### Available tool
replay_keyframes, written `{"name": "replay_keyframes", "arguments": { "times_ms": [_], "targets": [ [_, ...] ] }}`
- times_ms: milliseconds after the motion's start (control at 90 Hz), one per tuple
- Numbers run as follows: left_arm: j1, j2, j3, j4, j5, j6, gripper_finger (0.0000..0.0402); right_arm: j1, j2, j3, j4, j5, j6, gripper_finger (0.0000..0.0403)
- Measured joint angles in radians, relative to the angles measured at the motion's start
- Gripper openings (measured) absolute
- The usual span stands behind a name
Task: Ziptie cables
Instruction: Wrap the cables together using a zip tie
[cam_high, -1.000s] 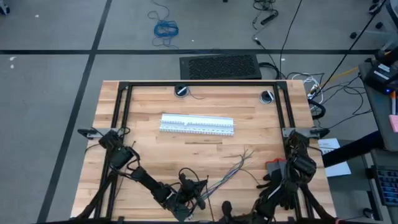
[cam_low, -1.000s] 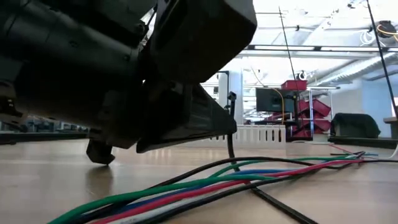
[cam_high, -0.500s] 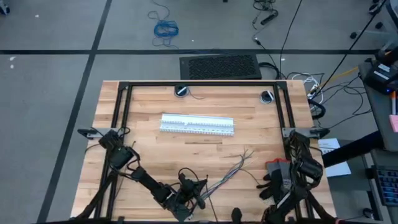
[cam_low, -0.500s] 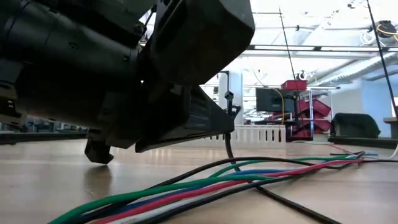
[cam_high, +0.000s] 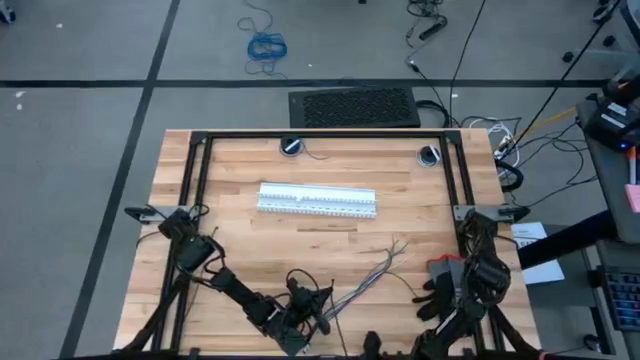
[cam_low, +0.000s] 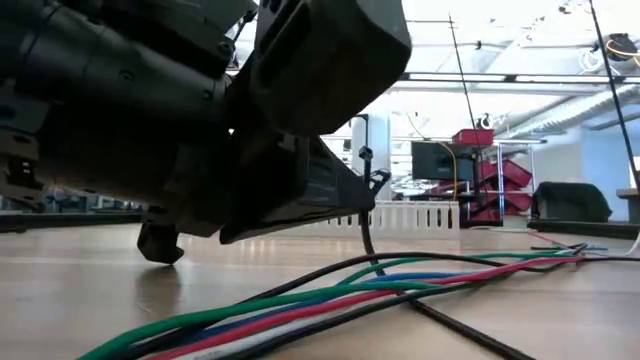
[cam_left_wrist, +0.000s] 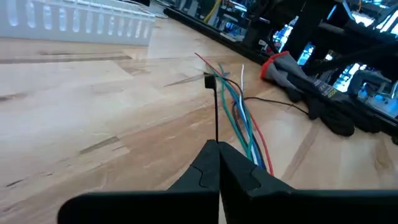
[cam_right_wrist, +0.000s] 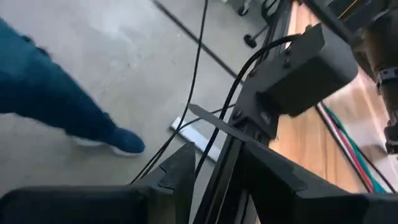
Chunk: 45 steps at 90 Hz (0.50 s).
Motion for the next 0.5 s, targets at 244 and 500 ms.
{"name": "replay_keyframes", "arguments": {
  "times_ms": [244,500],
  "targets": [
    [0.0,0.0,0.0,0.0,0.003,0.015,0.0,0.002,0.007,-0.003,0.053,0.056,-0.08,0.0126],
    [0.0,0.0,0.0,0.001,0.004,0.015,0.0,0.018,0.013,-0.004,0.093,0.129,-0.106,0.0126]
  ]
}}
